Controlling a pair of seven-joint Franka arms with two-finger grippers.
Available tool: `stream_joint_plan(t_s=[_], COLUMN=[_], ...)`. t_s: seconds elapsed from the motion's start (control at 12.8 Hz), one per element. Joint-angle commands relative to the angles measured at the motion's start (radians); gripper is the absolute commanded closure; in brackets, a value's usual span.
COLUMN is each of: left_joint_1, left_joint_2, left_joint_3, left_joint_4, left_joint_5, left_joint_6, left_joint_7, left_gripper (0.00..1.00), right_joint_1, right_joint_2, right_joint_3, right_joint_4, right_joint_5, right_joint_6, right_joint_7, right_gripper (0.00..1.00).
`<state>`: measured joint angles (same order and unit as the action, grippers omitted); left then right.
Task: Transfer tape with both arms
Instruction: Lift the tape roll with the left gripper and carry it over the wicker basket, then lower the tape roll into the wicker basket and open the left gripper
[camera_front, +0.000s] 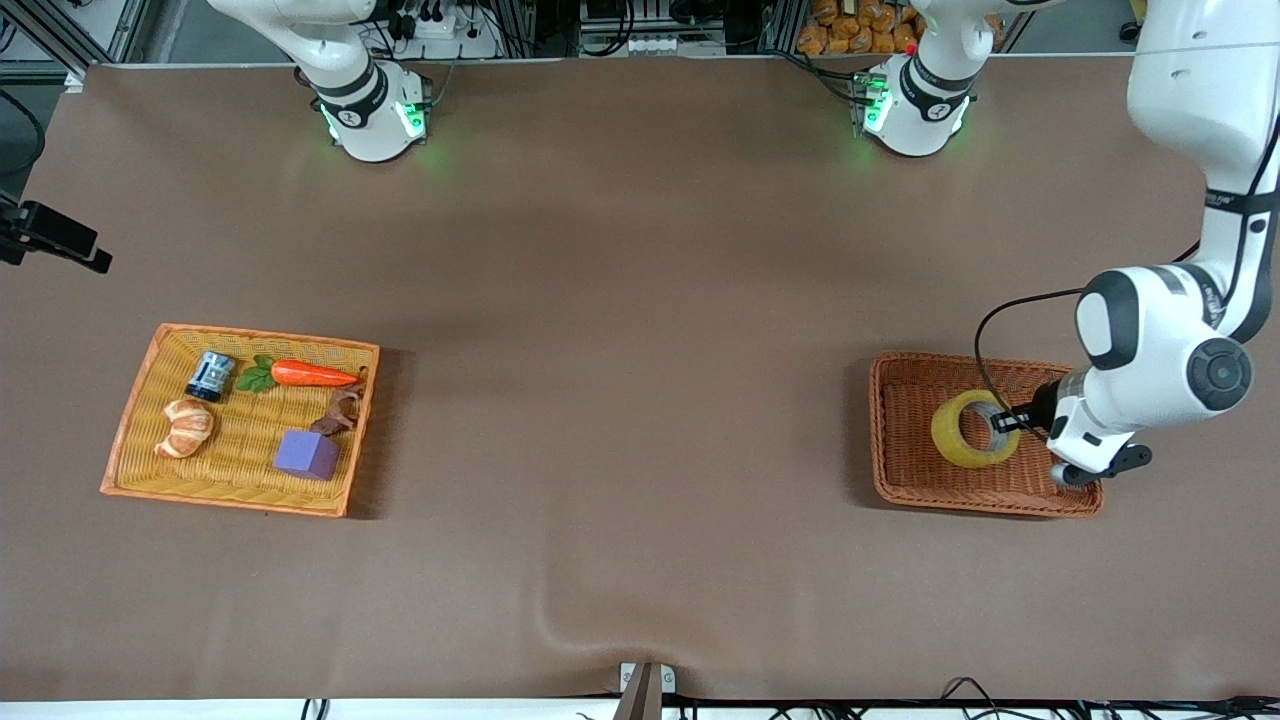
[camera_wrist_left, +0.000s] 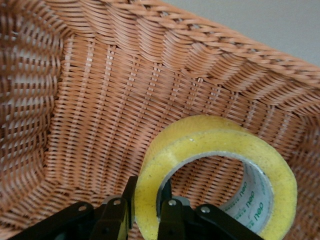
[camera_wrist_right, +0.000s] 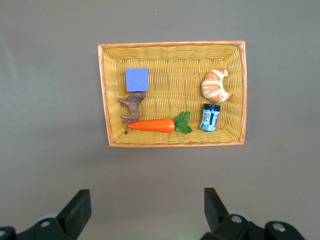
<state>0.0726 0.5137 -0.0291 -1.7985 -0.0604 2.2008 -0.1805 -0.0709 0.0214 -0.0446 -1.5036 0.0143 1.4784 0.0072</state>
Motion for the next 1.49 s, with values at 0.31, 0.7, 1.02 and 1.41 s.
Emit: stream_joint_plan(t_s=[0.31, 0.7, 1.02, 1.41], left_joint_1=[0.001, 0.003, 0.003, 0.001], left_joint_2=[0.006, -0.047, -0.147, -0.273], left_joint_3=[-0.005, -0.003, -0.003, -0.005], left_joint_4=[0.004, 0.004, 0.018, 0.106], left_joint_5=[0.016, 0.017, 0.019, 0.098], left_joint_6=[0.003, -0.016, -0.099, -0.271], left_joint_7=[-0.017, -0.014, -0.005, -0.001], left_gripper=[0.47, 0.00, 0.00, 0.00], right_joint_1=[-0.015, 0.002, -0.012, -0.003], right_joint_2=[0.008, 0.009, 0.012, 0.012], right_joint_3=[0.015, 0.020, 0.014, 0.015], right_joint_4=[0.019, 0.020, 0.019, 0.017], right_joint_5=[-0.013, -0.037, -0.024, -0.027], right_joint_6=[-0.001, -0.001, -0.007, -0.007], right_joint_7=[0.002, 0.014, 0.034, 0.025], right_gripper=[0.00, 0.00, 0.00, 0.00])
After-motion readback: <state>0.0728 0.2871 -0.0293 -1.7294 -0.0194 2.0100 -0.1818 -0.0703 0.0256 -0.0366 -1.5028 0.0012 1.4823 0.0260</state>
